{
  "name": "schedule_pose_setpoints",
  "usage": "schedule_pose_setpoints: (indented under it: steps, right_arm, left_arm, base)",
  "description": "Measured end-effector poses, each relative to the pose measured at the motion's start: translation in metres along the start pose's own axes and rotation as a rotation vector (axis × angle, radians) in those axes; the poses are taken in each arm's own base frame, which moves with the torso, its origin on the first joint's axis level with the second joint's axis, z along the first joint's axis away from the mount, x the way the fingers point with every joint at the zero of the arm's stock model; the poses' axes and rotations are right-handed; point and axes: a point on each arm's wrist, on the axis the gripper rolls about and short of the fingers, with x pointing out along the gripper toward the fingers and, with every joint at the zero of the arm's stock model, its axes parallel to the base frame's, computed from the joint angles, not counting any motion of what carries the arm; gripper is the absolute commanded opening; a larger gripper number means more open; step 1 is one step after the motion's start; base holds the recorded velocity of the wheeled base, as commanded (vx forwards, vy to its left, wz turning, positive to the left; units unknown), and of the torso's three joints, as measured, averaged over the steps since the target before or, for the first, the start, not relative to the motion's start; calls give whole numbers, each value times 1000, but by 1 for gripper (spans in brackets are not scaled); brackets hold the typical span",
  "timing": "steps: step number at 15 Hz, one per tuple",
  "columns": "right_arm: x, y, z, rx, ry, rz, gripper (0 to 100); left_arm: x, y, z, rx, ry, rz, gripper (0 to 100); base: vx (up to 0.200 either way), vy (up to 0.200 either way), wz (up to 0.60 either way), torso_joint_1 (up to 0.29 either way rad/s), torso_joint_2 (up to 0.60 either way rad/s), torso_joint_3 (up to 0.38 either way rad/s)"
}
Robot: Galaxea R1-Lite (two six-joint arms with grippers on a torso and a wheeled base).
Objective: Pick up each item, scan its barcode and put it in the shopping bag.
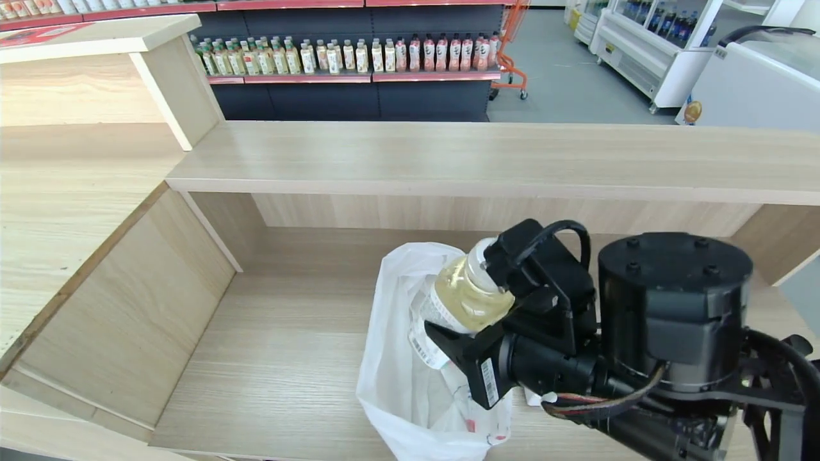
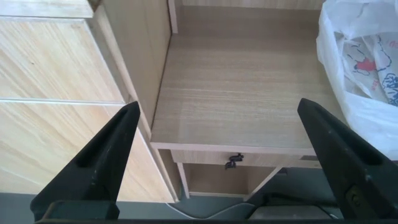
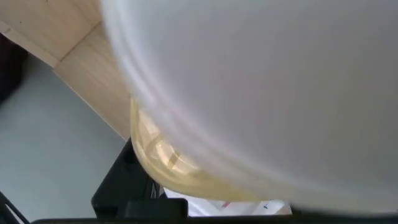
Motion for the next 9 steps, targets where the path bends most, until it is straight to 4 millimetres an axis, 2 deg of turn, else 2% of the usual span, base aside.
schedule_pose_setpoints:
  steps: [4, 7, 9]
  right_arm:
    - [-5, -2, -39, -28, 74, -39, 0]
    - [-14, -10, -60, -39, 132, -53, 0]
    - [-20, -19, -67, -12, 150, -58, 0]
  left_arm:
    - [0, 0, 0, 0, 0, 0, 100]
    - [0, 0, 0, 0, 1, -2, 100]
    - [0, 0, 0, -1, 0, 0, 100]
  base:
    - [0, 0, 0, 0, 0, 0]
    - [0, 0, 0, 0, 0, 0]
    - [0, 0, 0, 0, 0, 0]
